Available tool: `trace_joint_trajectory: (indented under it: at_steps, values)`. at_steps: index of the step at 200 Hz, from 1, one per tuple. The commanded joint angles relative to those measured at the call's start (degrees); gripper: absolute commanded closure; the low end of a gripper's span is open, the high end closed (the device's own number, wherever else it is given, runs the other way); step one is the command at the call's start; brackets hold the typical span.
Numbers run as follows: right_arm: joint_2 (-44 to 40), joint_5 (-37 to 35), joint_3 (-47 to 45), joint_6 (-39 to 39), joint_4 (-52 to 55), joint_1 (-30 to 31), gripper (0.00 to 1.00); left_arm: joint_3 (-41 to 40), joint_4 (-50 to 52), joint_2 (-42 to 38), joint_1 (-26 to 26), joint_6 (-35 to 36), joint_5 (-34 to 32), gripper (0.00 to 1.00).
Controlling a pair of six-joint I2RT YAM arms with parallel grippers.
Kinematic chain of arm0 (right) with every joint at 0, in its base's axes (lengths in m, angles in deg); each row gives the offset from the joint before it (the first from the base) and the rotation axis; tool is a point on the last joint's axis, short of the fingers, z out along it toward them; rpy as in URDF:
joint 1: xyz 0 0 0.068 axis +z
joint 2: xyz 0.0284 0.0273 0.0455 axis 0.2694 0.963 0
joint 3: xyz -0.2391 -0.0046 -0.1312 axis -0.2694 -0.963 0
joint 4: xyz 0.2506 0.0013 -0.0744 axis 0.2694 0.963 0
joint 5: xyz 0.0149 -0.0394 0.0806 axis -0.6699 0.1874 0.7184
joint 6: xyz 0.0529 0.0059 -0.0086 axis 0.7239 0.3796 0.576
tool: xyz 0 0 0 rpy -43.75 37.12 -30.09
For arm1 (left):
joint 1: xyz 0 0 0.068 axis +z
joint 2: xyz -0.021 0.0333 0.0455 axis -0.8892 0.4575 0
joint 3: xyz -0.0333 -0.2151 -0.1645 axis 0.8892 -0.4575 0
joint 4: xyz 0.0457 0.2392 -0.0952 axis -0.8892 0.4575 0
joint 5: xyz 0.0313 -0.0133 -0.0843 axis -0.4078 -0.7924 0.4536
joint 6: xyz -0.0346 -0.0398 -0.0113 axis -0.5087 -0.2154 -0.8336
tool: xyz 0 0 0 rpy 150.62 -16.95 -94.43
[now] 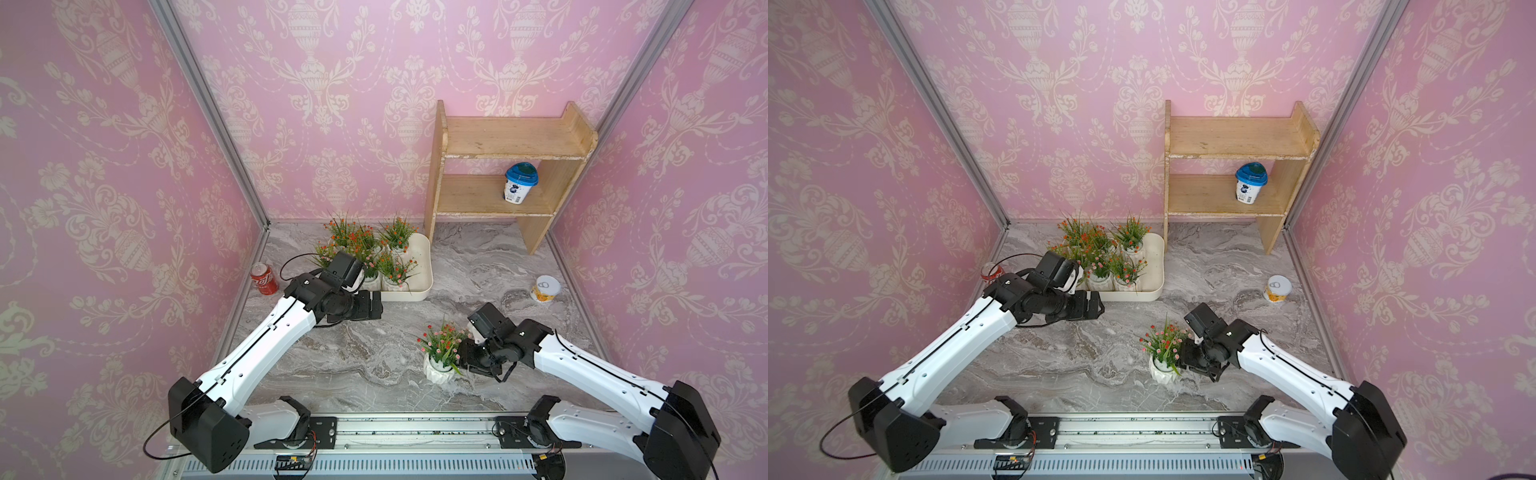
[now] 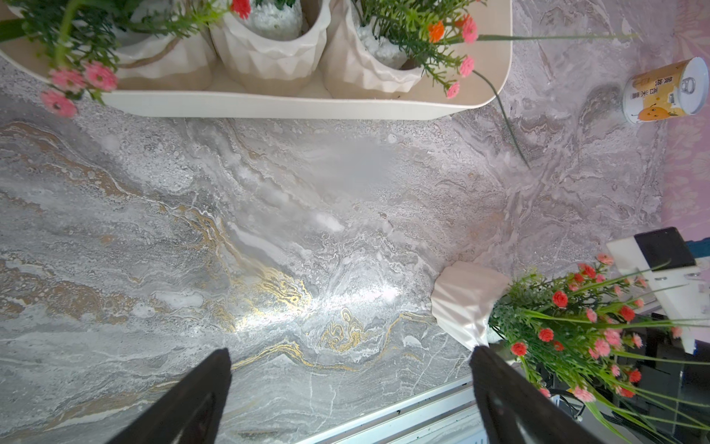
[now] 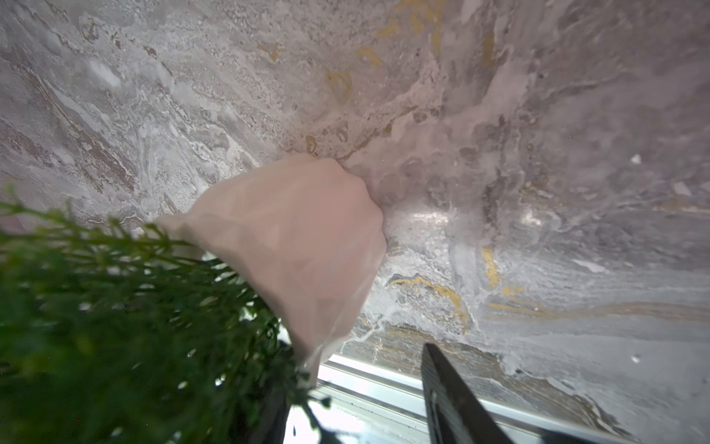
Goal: Put the potted gypsophila into the storage box
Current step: Pick up the baby's breath potted plant from the center of the board.
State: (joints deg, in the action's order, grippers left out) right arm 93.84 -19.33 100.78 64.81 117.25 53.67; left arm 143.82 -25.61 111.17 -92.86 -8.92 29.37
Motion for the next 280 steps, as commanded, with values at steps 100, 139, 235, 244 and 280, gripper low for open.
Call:
trace_joint_trajectory:
  at_steps: [100,139,235,244,280]
  values:
    - [6.5,-6.1,6.1,-4.5,0.5,2.2,0.66,0.0,1.2,0.3,1.1,0.5,-0.6,0.01]
    - [8.5,-8.0,7.7,-5.4,0.7,3.7,0.74,-0.4,1.2,0.0,1.3,0.5,-0.6,0.01]
    - [11.1,-10.4,8.4,-6.8,1.2,4.8,0.82,-1.6,0.7,-0.5,2.1,0.5,0.0,0.01]
    - [11.4,-10.6,8.5,-6.9,1.2,4.9,0.84,-1.6,0.6,-0.5,2.1,0.6,0.0,0.01]
    - [11.7,-11.0,9.5,-7.3,1.8,5.3,0.95,-2.0,0.6,-0.6,2.2,0.5,0.0,0.01]
